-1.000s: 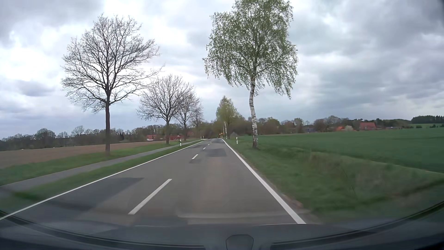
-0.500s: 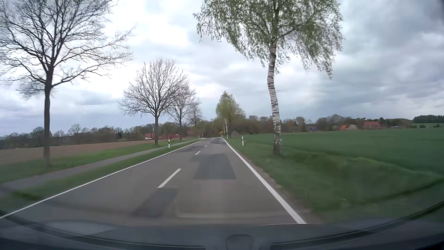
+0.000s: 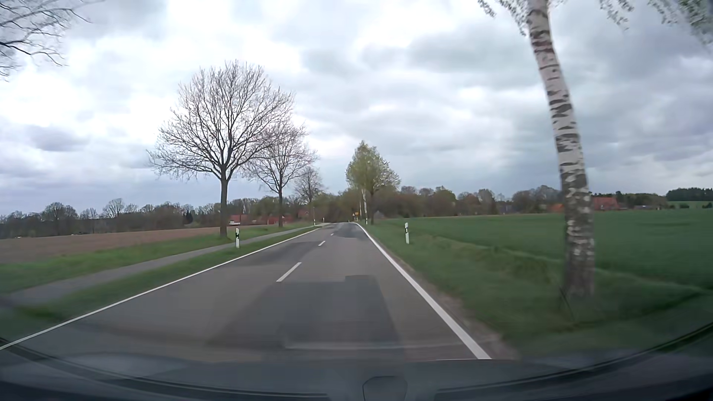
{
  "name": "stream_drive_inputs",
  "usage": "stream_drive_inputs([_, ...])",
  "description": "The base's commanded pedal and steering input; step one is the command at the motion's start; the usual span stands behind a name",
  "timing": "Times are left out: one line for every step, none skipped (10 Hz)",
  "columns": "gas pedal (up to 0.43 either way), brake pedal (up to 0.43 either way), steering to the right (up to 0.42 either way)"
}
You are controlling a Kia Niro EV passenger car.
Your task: Follow the waypoints while adhering to traffic rules and regulations
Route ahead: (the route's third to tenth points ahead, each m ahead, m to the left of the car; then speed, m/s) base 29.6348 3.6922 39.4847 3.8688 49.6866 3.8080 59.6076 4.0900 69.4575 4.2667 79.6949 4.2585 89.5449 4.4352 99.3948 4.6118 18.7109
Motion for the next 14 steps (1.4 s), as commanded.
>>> stream_drive_inputs([0.000,0.000,-0.003])
stream_drive_inputs([0.000,0.000,-0.003])
stream_drive_inputs([0.000,0.000,-0.003])
stream_drive_inputs([0.000,0.000,-0.003])
stream_drive_inputs([0.000,0.000,-0.003])
stream_drive_inputs([0.000,0.000,-0.003])
stream_drive_inputs([0.000,0.000,-0.003])
stream_drive_inputs([0.000,0.000,-0.004])
stream_drive_inputs([0.000,0.000,-0.003])
stream_drive_inputs([0.000,0.000,-0.003])
stream_drive_inputs([0.000,0.000,-0.003])
stream_drive_inputs([0.000,0.000,-0.004])
stream_drive_inputs([0.000,0.000,-0.004])
stream_drive_inputs([0.000,0.000,-0.003])
